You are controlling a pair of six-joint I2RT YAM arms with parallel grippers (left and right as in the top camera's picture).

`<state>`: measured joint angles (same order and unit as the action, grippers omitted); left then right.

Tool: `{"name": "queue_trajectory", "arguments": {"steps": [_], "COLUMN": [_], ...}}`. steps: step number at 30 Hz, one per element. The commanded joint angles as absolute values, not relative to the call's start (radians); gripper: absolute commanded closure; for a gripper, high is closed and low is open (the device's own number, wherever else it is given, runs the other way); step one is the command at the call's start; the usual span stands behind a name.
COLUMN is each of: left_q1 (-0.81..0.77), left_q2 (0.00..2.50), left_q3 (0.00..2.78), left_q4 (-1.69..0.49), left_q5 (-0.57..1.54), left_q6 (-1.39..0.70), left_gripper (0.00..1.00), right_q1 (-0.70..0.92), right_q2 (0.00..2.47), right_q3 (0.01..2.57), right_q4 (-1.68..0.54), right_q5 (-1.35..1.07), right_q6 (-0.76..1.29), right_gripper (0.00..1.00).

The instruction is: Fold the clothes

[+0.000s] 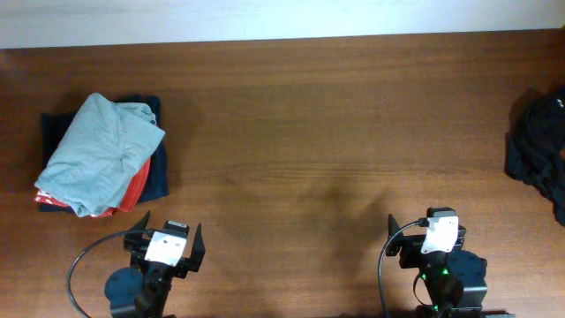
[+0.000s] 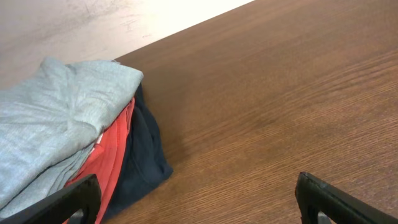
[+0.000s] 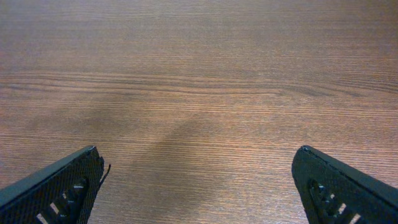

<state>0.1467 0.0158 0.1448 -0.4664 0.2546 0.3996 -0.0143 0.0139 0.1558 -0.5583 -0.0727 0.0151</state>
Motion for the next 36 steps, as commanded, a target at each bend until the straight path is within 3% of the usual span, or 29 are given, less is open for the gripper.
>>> {"name": "queue_trajectory", "arguments": {"steps": [1,36], "left_q1": [0.142,0.142], "left_q2": [0.008,0.008], "left_q3": [0.133,0.133], "left_q4": [-0.461,-0.461], "left_q5": [0.266,0.266], "left_q6": [0.390,0.390], "left_gripper": [0.01,0.01], "right_q1": [-0.020,-0.020], "right_q2": [0.004,0.004], "right_q3": [0.149,0.149], "right_q4": [-0.557,-0.528], "right_q5": [-0.078,-0.103], "right_q6": [0.015,0.015], "right_gripper": [0.01,0.01]}}
